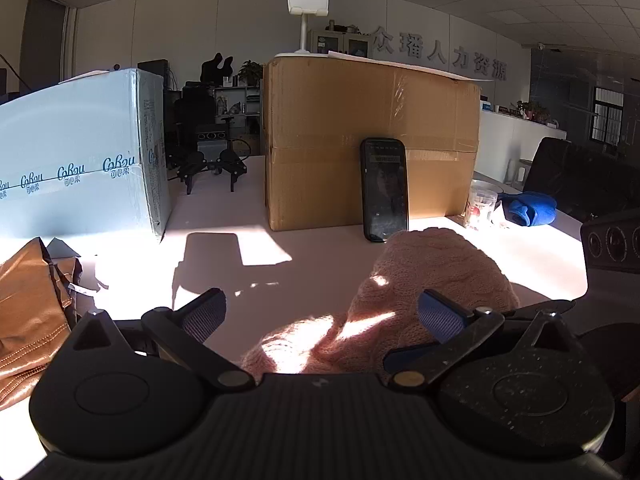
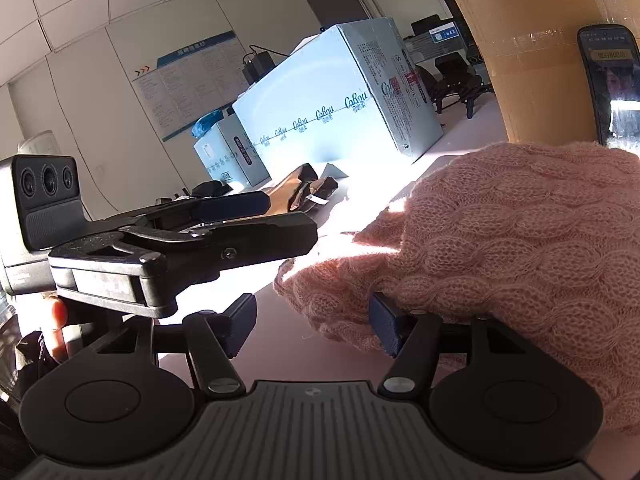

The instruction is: Fold clothes

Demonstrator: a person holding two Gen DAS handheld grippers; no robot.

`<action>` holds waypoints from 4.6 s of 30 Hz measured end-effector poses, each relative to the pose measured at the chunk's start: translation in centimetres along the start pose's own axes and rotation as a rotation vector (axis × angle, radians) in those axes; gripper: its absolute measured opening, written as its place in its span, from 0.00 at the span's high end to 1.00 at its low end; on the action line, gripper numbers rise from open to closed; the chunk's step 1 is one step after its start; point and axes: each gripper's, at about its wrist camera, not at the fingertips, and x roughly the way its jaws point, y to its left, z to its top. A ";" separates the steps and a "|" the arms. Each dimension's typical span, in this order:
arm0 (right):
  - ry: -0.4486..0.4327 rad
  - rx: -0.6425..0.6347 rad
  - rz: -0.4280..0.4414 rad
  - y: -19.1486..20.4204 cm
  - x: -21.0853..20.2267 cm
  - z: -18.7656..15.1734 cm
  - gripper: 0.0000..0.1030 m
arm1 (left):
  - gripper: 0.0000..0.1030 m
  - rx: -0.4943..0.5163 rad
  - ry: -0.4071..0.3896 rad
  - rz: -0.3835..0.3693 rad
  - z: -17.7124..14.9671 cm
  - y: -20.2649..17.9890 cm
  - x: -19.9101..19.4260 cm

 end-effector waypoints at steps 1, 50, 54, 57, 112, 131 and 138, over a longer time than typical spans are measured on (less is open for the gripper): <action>-0.003 -0.025 -0.003 0.2 -0.4 -0.1 0.41 | 0.00 -0.007 -0.004 -0.004 0.1 -0.1 0.1; -0.218 0.456 -0.368 -12.5 -10.0 -0.1 0.05 | 0.00 -0.021 0.219 -0.017 -4.7 -3.1 7.5; -0.128 0.546 -0.308 -14.2 -8.4 -0.4 0.05 | 0.00 -0.031 0.215 -0.030 -4.6 -2.9 7.5; -0.090 0.571 -0.289 -14.6 -7.3 -0.7 0.10 | 0.00 -0.050 0.213 -0.044 -4.5 -2.7 7.5; -0.428 0.619 -0.986 -19.2 -39.1 -10.1 0.76 | 0.00 -0.053 0.280 -0.042 -2.0 -8.6 11.4; -0.821 0.139 -1.070 -7.6 -36.1 -6.8 0.00 | 0.00 -0.119 0.198 0.098 -0.6 -4.8 11.2; -0.632 0.061 -0.882 -8.6 -22.6 1.2 0.00 | 0.00 -0.158 0.134 0.125 1.2 -2.5 14.9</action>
